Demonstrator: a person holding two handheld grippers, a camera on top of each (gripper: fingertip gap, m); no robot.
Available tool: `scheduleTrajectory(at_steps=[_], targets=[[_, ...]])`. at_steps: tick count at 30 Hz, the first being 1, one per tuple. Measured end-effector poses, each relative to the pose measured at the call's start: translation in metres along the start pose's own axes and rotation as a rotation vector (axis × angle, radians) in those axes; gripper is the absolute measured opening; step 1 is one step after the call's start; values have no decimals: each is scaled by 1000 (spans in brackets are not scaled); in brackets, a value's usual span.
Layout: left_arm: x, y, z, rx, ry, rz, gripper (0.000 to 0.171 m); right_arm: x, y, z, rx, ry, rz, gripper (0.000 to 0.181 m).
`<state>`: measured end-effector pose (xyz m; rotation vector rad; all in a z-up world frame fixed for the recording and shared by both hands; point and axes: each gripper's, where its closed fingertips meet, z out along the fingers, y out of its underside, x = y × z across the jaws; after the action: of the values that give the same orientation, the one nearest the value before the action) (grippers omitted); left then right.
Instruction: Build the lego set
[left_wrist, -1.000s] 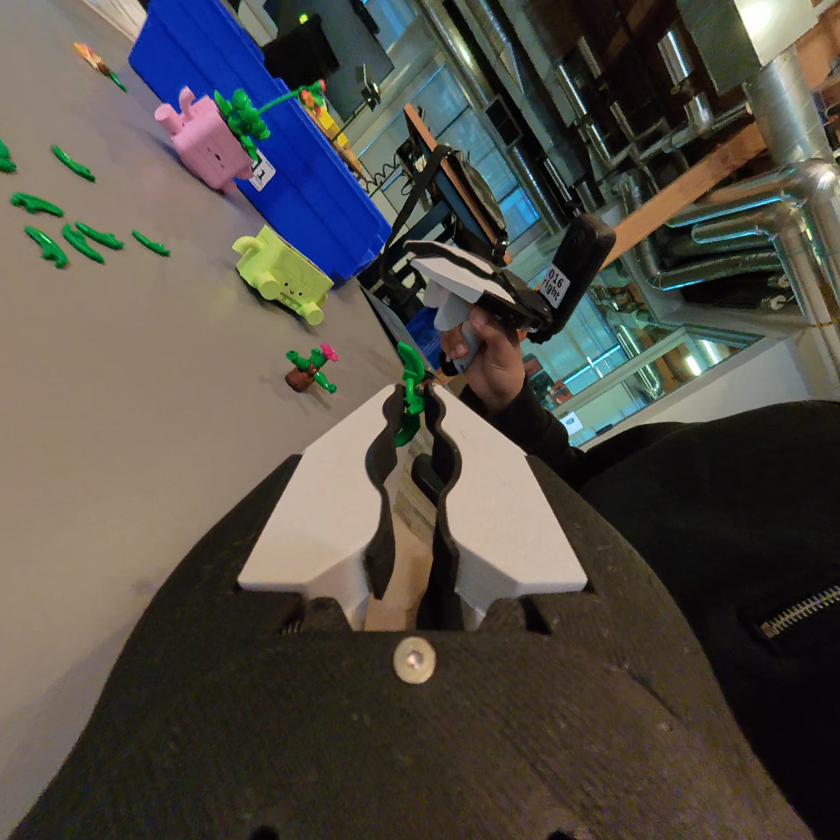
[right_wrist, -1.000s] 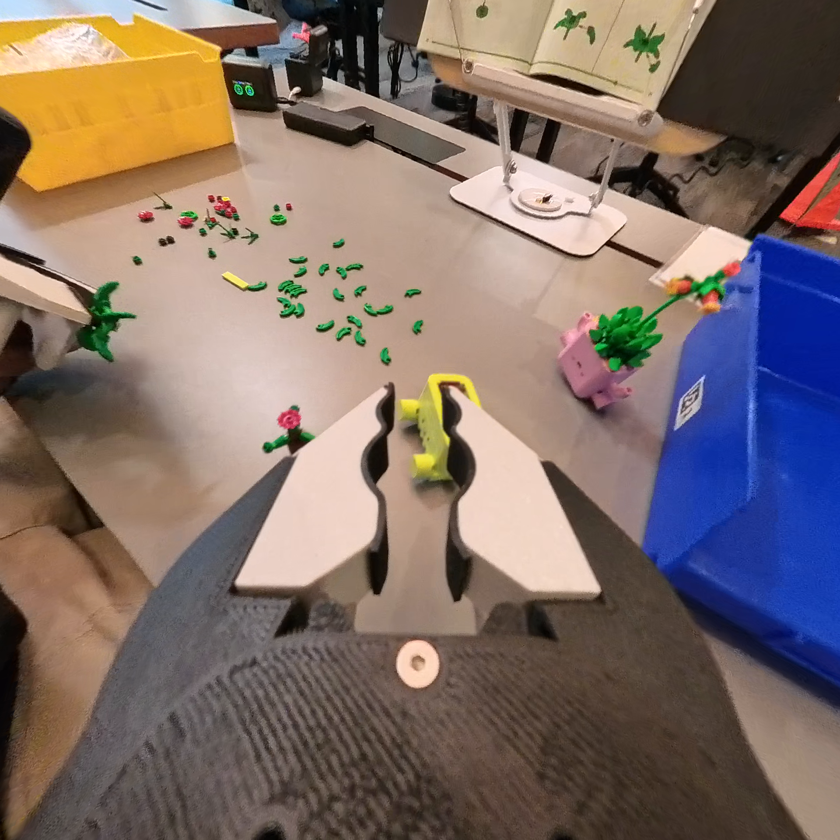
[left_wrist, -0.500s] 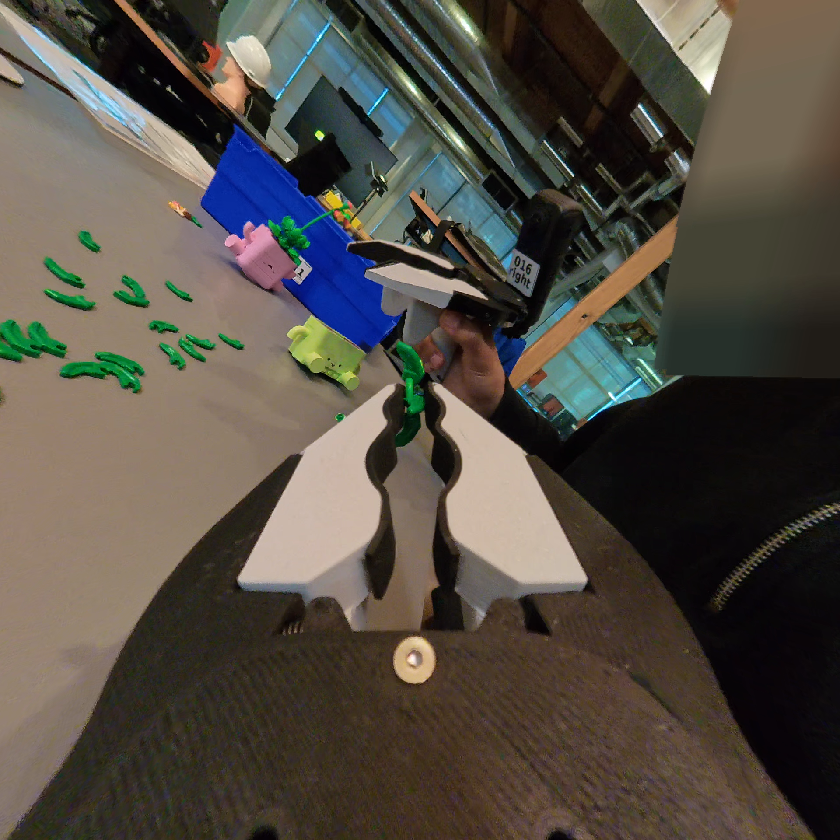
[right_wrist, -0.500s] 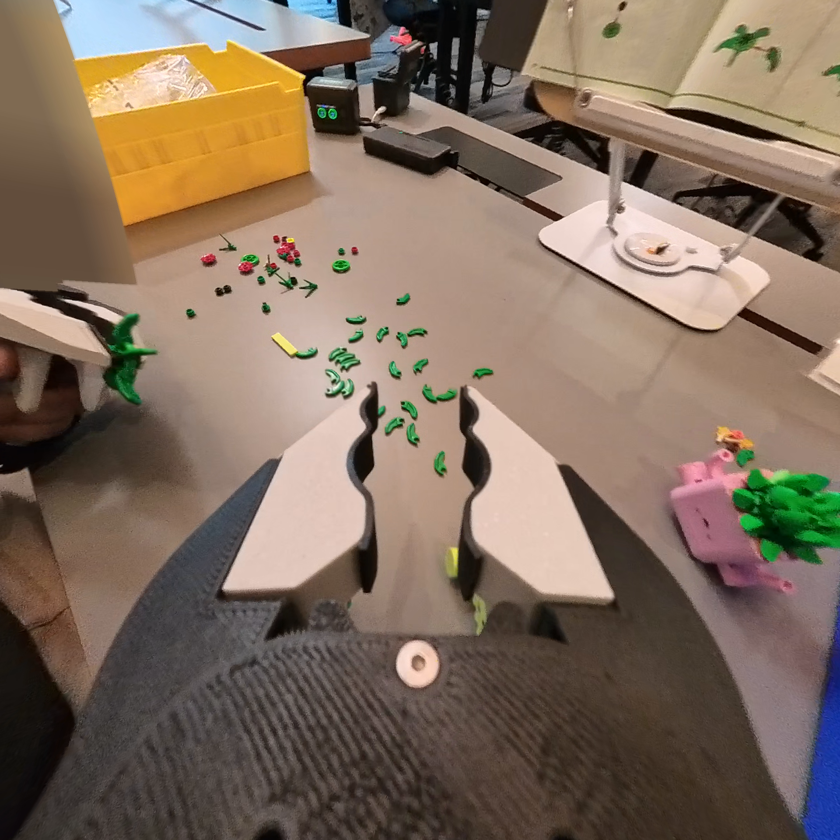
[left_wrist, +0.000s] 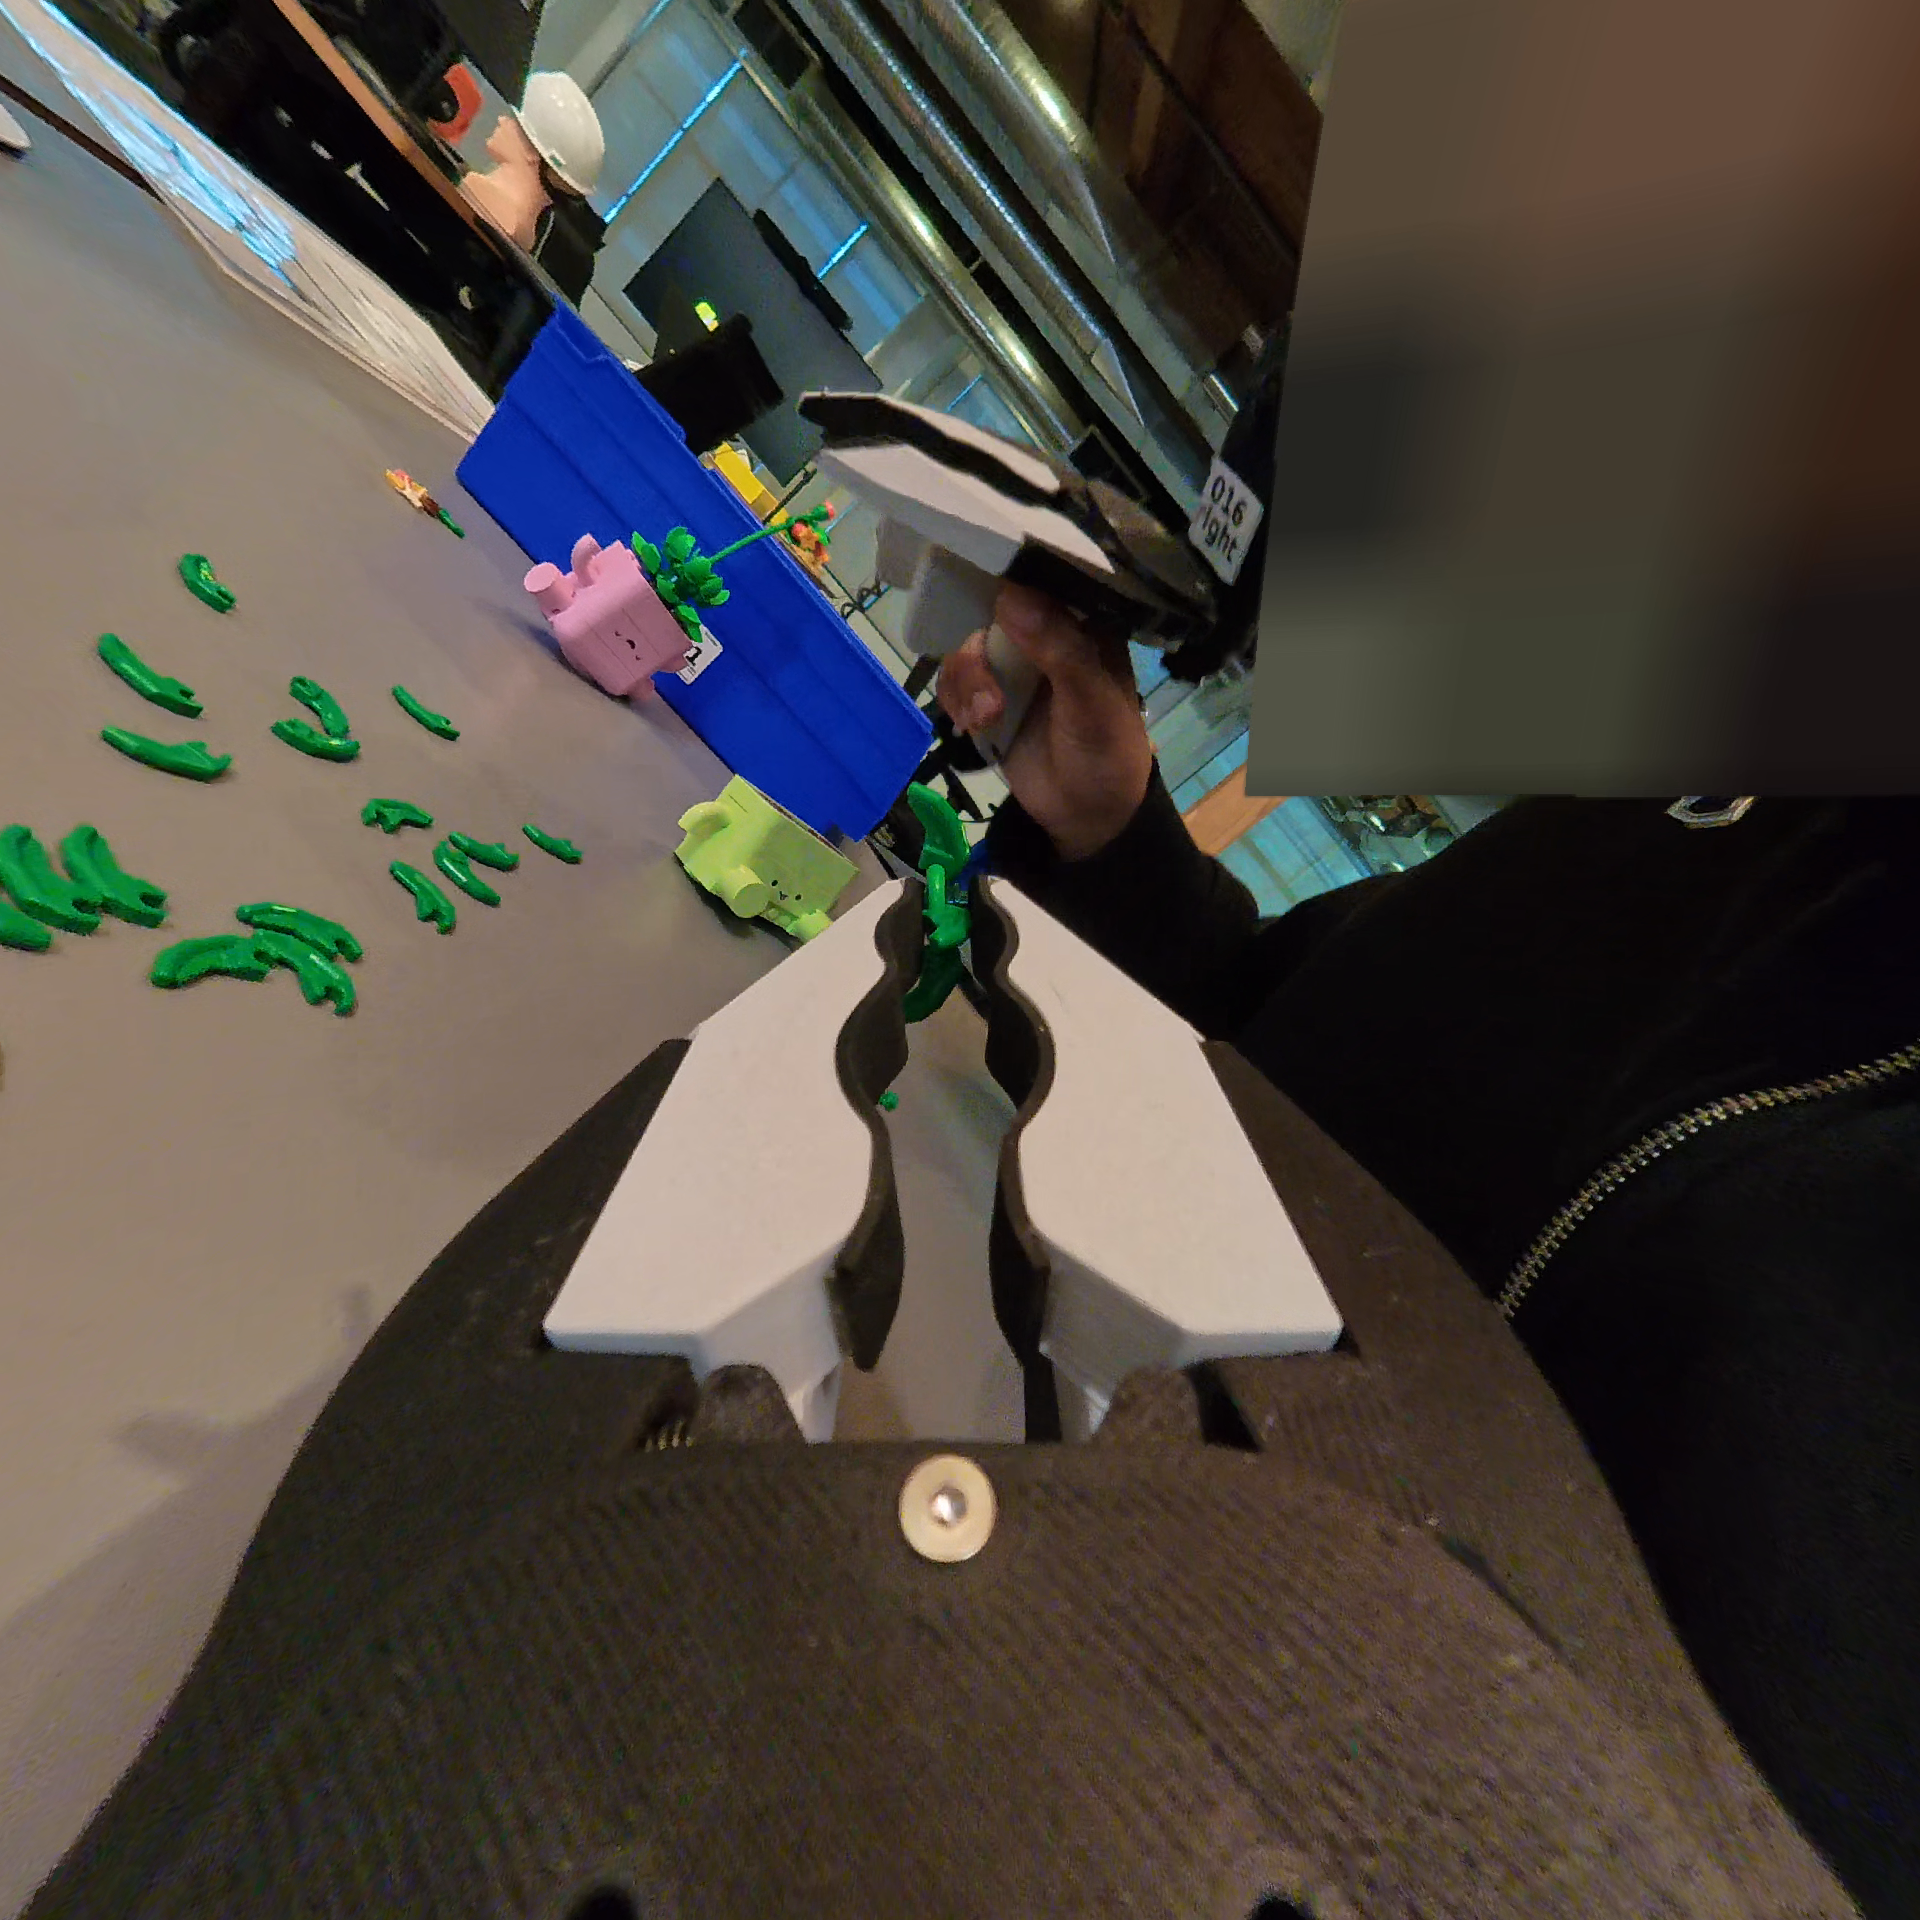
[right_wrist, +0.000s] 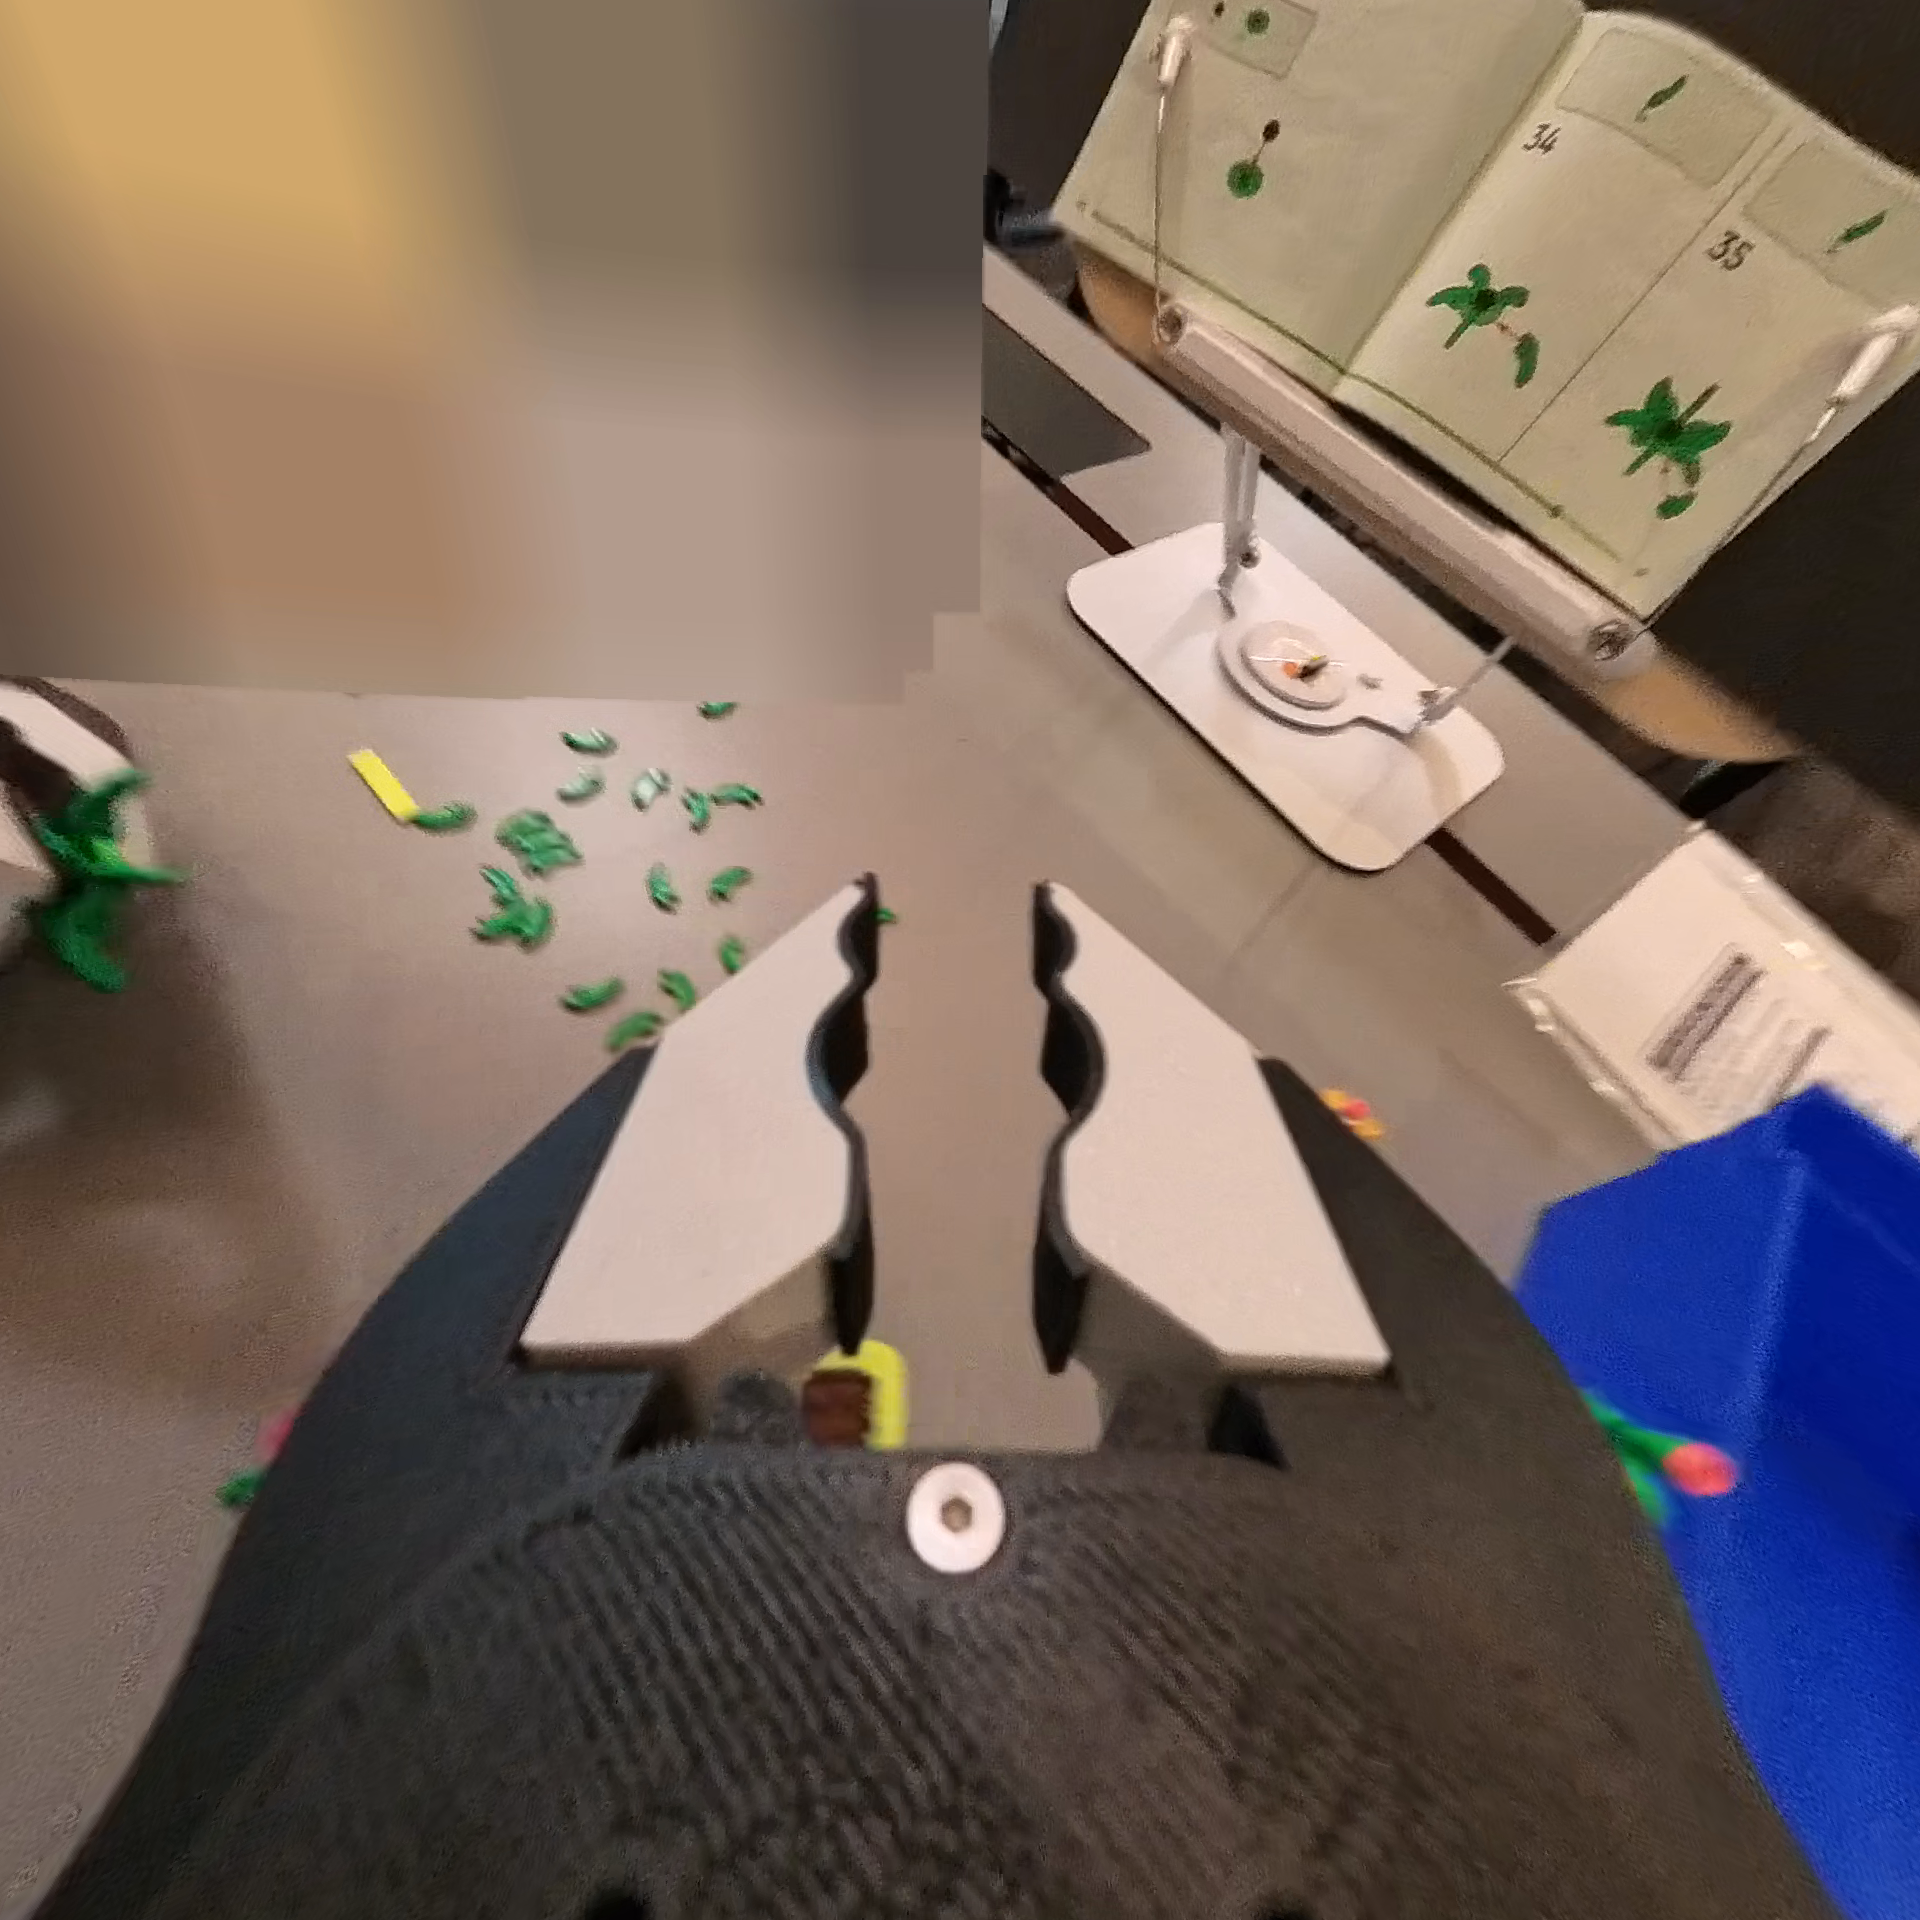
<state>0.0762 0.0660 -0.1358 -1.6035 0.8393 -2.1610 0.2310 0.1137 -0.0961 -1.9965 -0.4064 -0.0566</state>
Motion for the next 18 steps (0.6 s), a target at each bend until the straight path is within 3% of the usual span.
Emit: scheduleTrajectory(at_steps=[2, 5, 7, 9, 12, 14, 18], targets=[[-1, 1, 2, -10, -1, 9, 5, 30, 5, 2, -100, 42, -125, 10], [1, 5, 3, -30, 4, 25, 5, 90, -2, 6, -228, 115, -275, 3], [2, 6, 3, -34, 8, 31, 6, 126, 1, 18, -349, 93, -307, 0], [2, 6, 3, -32, 13, 24, 5, 151, 25, 34, -546, 0, -242, 4], [2, 4, 2, -23, 22, 4, 5, 149, 65, 52, -829, -218, 28, 13], [2, 3, 1, -18, 29, -5, 5, 139, 89, 56, -983, -322, 139, 0], [4, 5, 1, -30, 39, -7, 5, 145, 134, 57, -1173, -294, 104, 2]])
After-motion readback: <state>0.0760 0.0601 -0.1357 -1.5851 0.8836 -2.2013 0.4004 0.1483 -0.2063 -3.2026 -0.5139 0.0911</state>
